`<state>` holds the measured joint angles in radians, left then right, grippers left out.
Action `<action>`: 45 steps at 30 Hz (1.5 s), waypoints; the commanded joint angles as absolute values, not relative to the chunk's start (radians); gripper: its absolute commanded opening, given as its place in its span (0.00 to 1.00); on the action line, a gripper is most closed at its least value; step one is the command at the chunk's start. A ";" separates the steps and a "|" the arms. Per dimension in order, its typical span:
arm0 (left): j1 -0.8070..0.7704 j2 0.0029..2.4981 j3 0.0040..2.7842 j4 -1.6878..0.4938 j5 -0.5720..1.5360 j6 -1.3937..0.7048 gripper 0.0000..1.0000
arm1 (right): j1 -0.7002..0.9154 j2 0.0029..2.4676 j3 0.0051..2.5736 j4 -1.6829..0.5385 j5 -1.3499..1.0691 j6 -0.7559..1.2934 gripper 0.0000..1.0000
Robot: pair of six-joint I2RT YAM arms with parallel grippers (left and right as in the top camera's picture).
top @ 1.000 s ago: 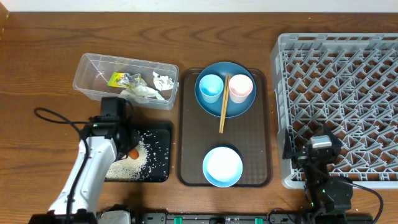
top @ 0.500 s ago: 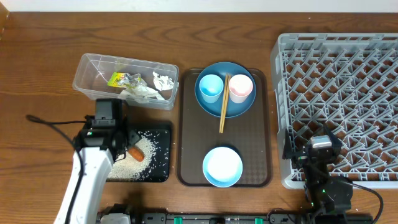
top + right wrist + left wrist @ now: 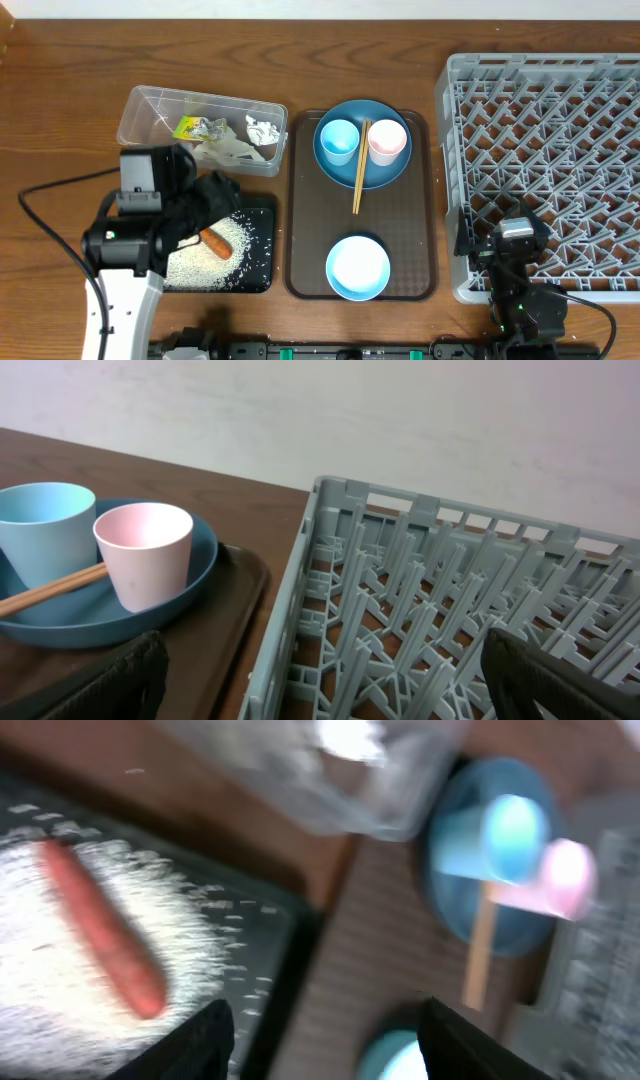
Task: Sort waste into correct bins and load items into the dishwasher rack
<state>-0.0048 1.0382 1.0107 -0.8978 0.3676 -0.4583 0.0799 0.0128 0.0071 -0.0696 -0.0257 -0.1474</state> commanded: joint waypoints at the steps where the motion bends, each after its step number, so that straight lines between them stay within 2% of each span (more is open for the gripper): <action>1: -0.066 1.065 1.106 -0.916 0.468 -0.423 0.61 | 0.066 0.011 0.006 -0.072 -0.027 -0.154 0.99; 10: -0.331 1.160 1.152 -0.846 0.445 -0.458 0.61 | 0.066 0.011 0.006 -0.072 -0.027 -0.155 0.99; 15: -0.463 1.255 1.152 -0.778 0.364 -0.496 0.62 | 0.066 0.011 0.006 -0.072 -0.027 -0.155 0.99; 21: -0.569 1.364 1.152 -0.743 0.290 -0.499 0.65 | 0.066 0.011 0.006 -0.072 -0.027 -0.155 0.99; 28: -0.633 1.431 1.151 -0.824 0.265 -0.498 0.66 | 0.066 0.011 0.006 -0.072 -0.027 -0.155 0.99; 34: -0.635 1.429 1.150 -1.014 0.108 -0.498 0.66 | 0.066 0.011 0.006 -0.072 -0.027 -0.155 0.99; 37: -0.635 1.429 1.143 -1.076 0.095 -0.498 0.68 | 0.066 0.011 0.006 -0.072 -0.027 -0.155 0.99; 45: -0.635 1.429 1.097 -1.106 0.096 -0.498 0.70 | 0.066 0.011 0.006 -0.072 -0.027 -0.155 0.99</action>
<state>-0.6350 1.4307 1.1255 -1.0996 0.1226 -0.4973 0.0799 0.0132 0.0071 -0.0696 -0.0257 -0.1474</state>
